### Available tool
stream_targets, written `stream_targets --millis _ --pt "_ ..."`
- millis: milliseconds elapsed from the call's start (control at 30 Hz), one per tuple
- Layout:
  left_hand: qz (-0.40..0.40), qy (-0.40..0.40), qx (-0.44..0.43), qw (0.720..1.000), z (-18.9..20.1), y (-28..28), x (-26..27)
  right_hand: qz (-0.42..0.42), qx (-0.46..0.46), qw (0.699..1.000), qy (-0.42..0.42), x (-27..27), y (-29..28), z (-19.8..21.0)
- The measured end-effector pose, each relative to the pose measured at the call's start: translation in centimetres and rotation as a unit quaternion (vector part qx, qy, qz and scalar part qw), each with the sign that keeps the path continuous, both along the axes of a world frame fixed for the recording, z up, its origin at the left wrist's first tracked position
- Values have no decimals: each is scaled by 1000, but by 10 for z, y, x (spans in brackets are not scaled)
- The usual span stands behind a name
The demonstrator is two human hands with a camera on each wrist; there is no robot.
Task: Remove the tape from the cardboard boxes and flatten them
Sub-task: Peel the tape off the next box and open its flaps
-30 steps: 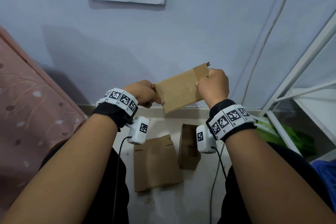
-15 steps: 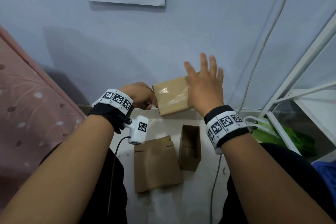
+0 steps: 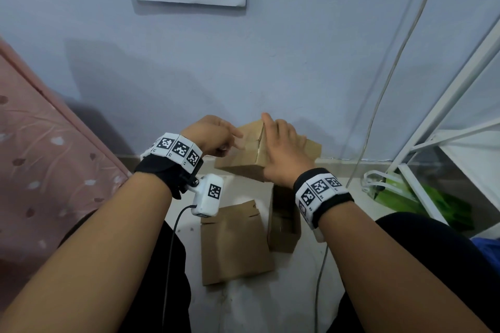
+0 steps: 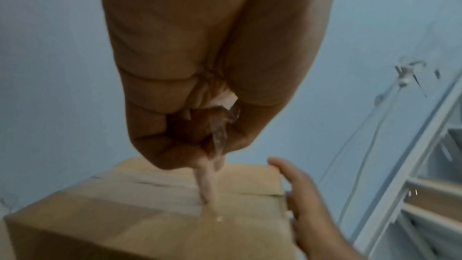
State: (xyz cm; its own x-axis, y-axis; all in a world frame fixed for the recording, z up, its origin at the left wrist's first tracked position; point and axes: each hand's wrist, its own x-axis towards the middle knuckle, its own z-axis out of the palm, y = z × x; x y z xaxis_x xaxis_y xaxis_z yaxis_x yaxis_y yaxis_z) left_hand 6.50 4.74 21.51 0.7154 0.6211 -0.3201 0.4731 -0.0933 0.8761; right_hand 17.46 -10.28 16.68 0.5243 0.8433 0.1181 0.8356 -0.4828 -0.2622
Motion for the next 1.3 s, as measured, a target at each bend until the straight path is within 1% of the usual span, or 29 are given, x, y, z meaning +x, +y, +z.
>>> stream_targets --millis 100,133,200,233,300,333,367,400,533,600,633,667,767,833,900,967,1000,1067,1133,1200,1300 --pt "43 -6 58 997 -2 4 2 21 63 997 47 6 3 -9" --pt "51 -21 67 996 -4 6 3 26 84 993 74 5 3 -12" --pt "84 -90 59 991 -5 9 4 27 111 987 111 7 1 -16" --pt "110 -141 35 983 -3 10 4 21 115 986 119 8 -1 -18" --pt "152 -252 -53 954 3 9 4 7 126 984 125 12 -5 -22" --pt "167 -283 -92 940 5 8 5 0 136 983 124 15 -7 -24" --pt "180 -294 -112 932 6 8 4 -3 148 981 124 18 -9 -26" --pt "190 -289 -113 932 8 7 3 -5 158 979 126 20 -10 -28" --pt "206 -239 -101 944 19 11 0 10 171 978 122 23 -13 -27" --pt "176 -176 -85 965 22 16 0 17 177 977 116 23 -13 -27" --pt "164 -156 -70 971 22 18 -1 18 180 977 114 24 -14 -28" --pt "164 -152 -50 973 20 21 -2 17 182 977 111 25 -15 -28" --pt "159 -163 70 971 11 23 -10 12 183 977 107 29 -20 -30" --pt "146 -135 142 970 6 23 -16 10 180 978 105 32 -25 -32" --pt "120 -62 232 963 2 24 -19 14 176 979 104 33 -29 -33" --pt "85 36 326 941 -2 24 -22 19 176 979 104 34 -32 -34" --pt "63 80 349 932 -5 25 -24 21 176 979 104 35 -33 -34" --pt "7 161 348 924 -11 29 -24 29 178 978 109 35 -36 -34" --pt "-49 218 316 922 -16 33 -25 41 186 975 118 35 -39 -33" --pt "-80 243 273 927 -19 34 -24 48 194 972 127 36 -41 -31" --pt "-86 249 246 933 -21 31 -23 53 197 969 135 36 -43 -30"
